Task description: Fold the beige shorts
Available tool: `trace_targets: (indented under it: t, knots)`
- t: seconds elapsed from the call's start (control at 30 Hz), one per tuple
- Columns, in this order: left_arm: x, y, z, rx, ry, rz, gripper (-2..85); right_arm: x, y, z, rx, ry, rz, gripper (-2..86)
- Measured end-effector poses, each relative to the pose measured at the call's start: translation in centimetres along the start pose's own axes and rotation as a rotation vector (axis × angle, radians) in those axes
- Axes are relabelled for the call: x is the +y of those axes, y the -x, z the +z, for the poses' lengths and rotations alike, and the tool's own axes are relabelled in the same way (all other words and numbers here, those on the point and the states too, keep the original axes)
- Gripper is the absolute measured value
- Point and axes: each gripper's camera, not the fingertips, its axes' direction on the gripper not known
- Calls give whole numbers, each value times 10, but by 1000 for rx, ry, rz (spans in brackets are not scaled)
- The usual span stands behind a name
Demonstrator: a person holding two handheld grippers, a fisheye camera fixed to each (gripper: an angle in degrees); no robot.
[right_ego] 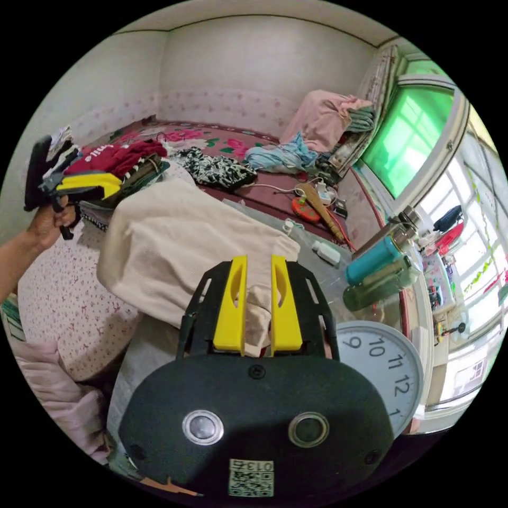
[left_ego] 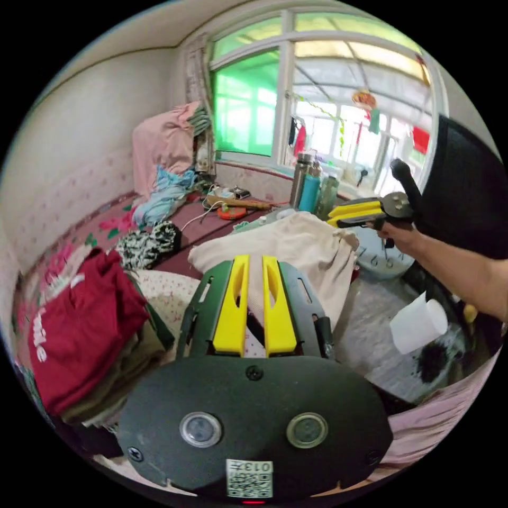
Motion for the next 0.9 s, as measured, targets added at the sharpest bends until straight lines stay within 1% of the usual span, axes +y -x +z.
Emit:
trace_targets:
  t: [0.07,0.1,0.13,0.17,0.2,0.23,0.33,0.4,0.43,0.47,0.5,0.53,0.57,0.6,0.67,0.77,0.83,0.87,0.9]
  knots:
    - [-13,-40,35,-82,86,125,12,-7,12,31,12,57,-25,43]
    - [-14,-46,47,-99,123,137,9,-10,18,58,-4,131,-44,37]
    - [-12,-54,77,-131,223,130,5,-10,21,73,-15,181,-56,34]
    - [-6,-61,101,-142,285,153,2,-7,26,93,-26,196,-72,30]
    - [-3,-65,106,-163,282,175,2,-5,30,98,18,134,-58,26]
    - [-2,-72,109,-197,276,212,0,-8,35,103,38,129,-66,24]
    - [-3,-74,103,-159,280,161,1,-21,48,113,88,182,-138,18]
    - [1,-70,88,-142,268,119,3,-32,49,111,119,196,-135,12]
    - [8,-66,70,-138,231,89,5,-39,45,99,99,152,-87,9]
    - [18,-61,45,-174,158,54,8,-42,44,90,78,102,-66,8]
    - [25,-57,32,-212,121,38,11,-47,46,67,39,-32,-57,7]
    - [38,-49,7,-308,60,5,17,-50,49,57,26,-101,-68,7]
    - [50,-39,-13,-397,32,-15,37,-55,60,39,8,-218,-114,8]
    - [55,-34,-22,-440,30,-19,47,-63,73,29,-14,-292,-154,10]
    - [68,-16,-41,-575,68,11,99,-83,95,24,-68,-317,-206,20]
    - [70,-6,-41,-633,144,100,115,-121,134,35,-149,-340,-243,43]
    - [66,-3,-32,-630,182,158,98,-156,166,52,-220,-322,-254,58]
    - [63,0,-23,-638,222,186,52,-164,173,56,-235,-316,-254,60]
    - [62,3,-19,-641,243,190,28,-181,188,65,-259,-299,-256,63]
